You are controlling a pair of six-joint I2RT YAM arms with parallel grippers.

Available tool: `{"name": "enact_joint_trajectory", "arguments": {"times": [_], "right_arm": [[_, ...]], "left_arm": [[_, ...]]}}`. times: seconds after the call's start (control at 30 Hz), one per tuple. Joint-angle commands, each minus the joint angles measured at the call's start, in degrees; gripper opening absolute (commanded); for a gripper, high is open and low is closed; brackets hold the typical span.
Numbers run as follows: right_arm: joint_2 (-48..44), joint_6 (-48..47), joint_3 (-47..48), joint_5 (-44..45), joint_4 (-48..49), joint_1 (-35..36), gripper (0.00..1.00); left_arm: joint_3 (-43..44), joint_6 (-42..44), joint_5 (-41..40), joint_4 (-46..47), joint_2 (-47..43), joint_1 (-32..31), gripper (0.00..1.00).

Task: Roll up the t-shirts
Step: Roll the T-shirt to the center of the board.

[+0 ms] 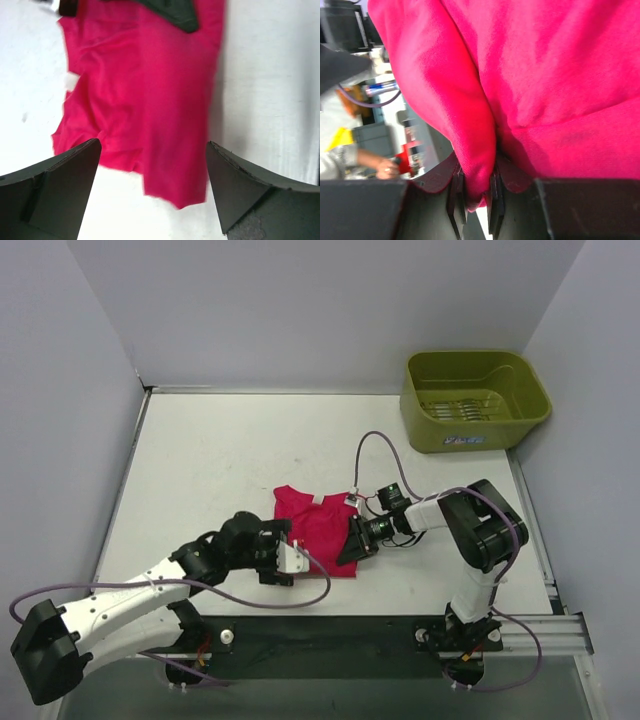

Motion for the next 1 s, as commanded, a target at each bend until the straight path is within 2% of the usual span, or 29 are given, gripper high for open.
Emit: {"name": "enact_joint_trajectory", "arguments": {"times": [0.0,0.17,0.37,0.47,0.5,0.63,0.73,0.77,0.8,0.83,0.87,0.9,0.97], "right_arm": [[2.97,0.38,2.11,-3.84,-4.45,-0.99,0.06],[5.17,0.91,3.25,-4.8,-5.15,-0.99,0.06],[5.79,1.08,3.61,-6.03,-5.85,-1.25,0.06],[6.14,1.17,3.87,-6.3,-6.03,-1.34,0.06],[6.31,1.26,3.96,-6.38,-6.03,-1.34,0.06],[6.49,0.82,4.31,-5.77,-6.73,-1.34,0.07],[4.74,0.21,4.75,-2.97,-8.57,-1.43,0.18],[3.52,-0.32,4.84,-2.78,-9.01,-2.21,0.23],[0.02,-3.54,5.97,-2.0,-12.15,-2.74,0.27],[-2.27,-7.23,7.02,-0.6,-15.92,-3.45,0.31],[-4.91,-10.22,7.91,1.5,-19.53,-4.06,0.42],[-11.03,-11.38,8.0,3.7,-21.57,-5.81,0.46],[-16.51,-14.46,8.87,6.0,-22.64,-6.62,0.56]], "left_arm": [[-3.16,0.4,-8.58,6.41,-1.27,-8.01,0.97],[-6.93,2.94,-13.42,11.49,1.01,-13.28,0.96],[-11.16,7.08,-18.17,20.99,8.39,-13.82,0.91],[-12.4,9.02,-18.96,24.07,12.08,-13.73,0.76],[-12.57,9.02,-18.96,24.34,13.31,-13.65,0.64],[-11.52,8.4,-18.7,23.82,15.69,-13.47,0.36],[-8.38,7.44,-14.84,19.96,17.27,-11.02,0.33],[-6.96,6.74,-11.35,15.43,17.62,-9.44,0.33],[-5.12,5.77,-8.01,12.51,17.8,-7.69,0.33],[-1.71,5.07,-1.1,9.87,17.89,-2.62,0.33],[-0.11,5.24,2.01,5.14,18.41,-0.92,0.32],[1.21,5.41,3.96,3.44,18.94,0.66,0.32],[5.77,7.86,10.55,-3.47,21.39,3.57,0.31]]}}
